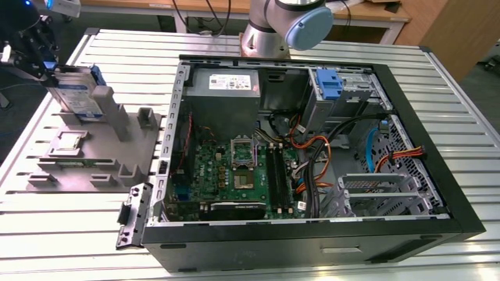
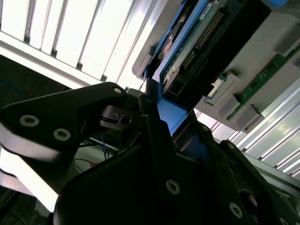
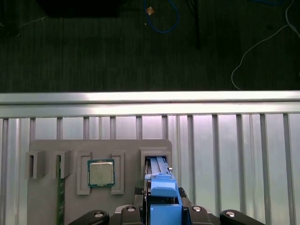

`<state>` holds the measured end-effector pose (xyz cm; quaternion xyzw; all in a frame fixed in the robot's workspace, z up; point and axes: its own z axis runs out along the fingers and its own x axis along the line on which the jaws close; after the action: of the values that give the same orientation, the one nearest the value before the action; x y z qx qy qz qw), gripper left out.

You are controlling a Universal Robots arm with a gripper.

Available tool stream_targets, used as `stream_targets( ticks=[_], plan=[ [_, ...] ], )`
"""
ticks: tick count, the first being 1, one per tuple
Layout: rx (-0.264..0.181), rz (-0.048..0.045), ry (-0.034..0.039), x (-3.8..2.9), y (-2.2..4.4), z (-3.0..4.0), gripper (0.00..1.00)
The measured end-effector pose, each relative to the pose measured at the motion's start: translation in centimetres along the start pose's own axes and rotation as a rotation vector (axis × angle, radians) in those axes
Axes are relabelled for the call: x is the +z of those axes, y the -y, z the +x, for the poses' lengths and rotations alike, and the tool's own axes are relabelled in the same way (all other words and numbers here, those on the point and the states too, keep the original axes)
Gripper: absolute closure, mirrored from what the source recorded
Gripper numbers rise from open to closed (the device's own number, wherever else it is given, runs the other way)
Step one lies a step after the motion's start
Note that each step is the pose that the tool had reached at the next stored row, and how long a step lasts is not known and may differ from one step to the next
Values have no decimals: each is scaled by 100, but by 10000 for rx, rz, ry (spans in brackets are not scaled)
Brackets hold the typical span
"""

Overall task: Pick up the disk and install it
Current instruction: 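Pick up the disk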

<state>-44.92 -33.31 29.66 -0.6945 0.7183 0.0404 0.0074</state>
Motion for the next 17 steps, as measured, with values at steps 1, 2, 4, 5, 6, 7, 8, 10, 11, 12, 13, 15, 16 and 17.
stream_targets(
  ticks=[1, 2, 4, 5, 6, 7, 8, 10, 11, 12, 13, 15, 16, 17],
  plan=[
    [0, -1, -1, -9, -1, -1, 64],
    [0, -1, 0, -17, -1, -1, 64],
    [0, 0, 0, -29, -1, -2, 64],
    [0, -1, 0, -37, -2, -3, 64],
    [0, -1, -1, -46, -2, -3, 64],
    [0, -1, 0, -53, -3, -4, 64],
    [0, -1, -1, -62, -3, -4, 64],
    [0, 0, 0, -78, -4, -5, 64],
    [0, -1, 0, -86, -4, -6, 64],
    [0, -1, 0, -93, -5, -6, 64],
    [0, -1, 0, -101, -5, -7, 64],
    [0, -1, 0, -116, -5, -8, 64],
    [1, -1, -1, -125, -6, -8, 64],
    [0, -1, -1, -134, -6, -9, 64]
  ],
)
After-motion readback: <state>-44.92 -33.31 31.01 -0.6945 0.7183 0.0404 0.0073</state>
